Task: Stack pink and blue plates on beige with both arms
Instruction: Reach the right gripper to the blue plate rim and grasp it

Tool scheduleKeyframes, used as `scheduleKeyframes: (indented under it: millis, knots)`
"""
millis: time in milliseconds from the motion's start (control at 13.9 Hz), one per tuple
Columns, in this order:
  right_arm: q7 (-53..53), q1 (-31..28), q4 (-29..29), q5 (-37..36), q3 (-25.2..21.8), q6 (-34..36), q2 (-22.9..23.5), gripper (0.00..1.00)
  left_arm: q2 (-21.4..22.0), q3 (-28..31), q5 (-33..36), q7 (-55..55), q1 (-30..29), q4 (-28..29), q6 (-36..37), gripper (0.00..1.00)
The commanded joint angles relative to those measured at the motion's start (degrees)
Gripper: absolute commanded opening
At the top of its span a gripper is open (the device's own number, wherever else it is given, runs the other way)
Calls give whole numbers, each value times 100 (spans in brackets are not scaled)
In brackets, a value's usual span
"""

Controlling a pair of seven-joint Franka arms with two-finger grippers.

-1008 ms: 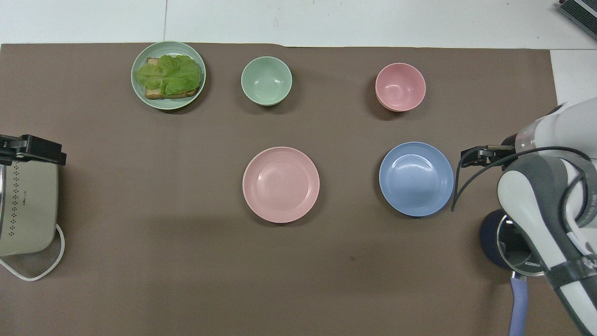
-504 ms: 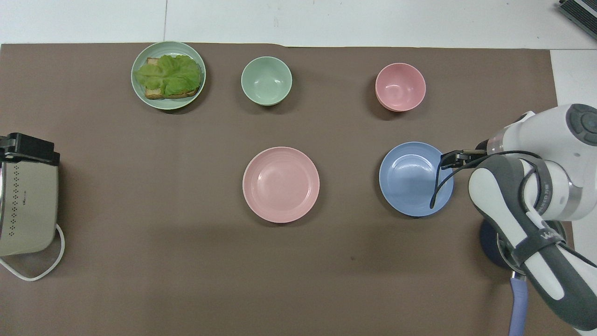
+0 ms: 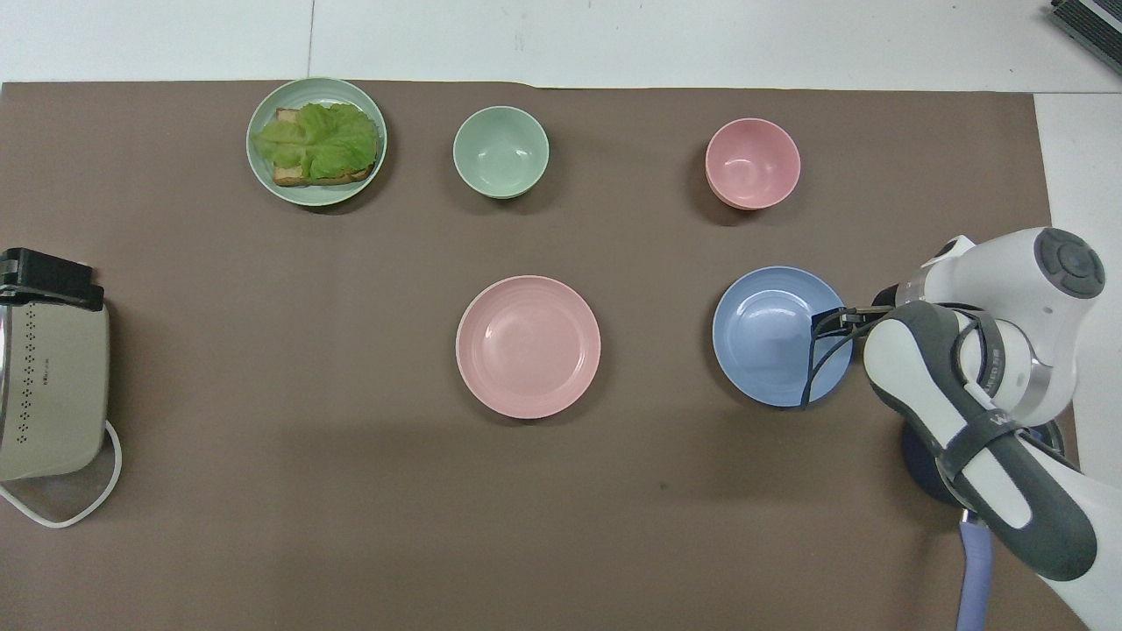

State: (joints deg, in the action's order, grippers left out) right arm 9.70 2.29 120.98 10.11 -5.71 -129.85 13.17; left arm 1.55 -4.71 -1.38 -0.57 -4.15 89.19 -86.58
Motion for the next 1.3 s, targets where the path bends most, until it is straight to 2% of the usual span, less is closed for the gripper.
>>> scheduleKeyframes:
  millis: [0,288,360,720,936,1224]
  knots:
    - [409,-141,127,166,43,-189,1,96,56,5,67,-75,-16,-33,115,100]
    - [551,-150,145,166,43,-189,1,10,56,5,67,-75,-15,-33,115,100]
    - [533,-150,145,175,43,-181,1,0,56,5,67,-75,-16,-33,106,100]
    - [673,-141,66,158,43,-41,19,0,56,5,67,-75,-15,-33,115,100]
    - [709,-150,-389,158,35,721,-121,0,56,5,67,-75,-16,-42,106,100]
    - [630,-71,-698,123,52,1260,-534,0,56,5,67,-75,-16,-42,115,100]
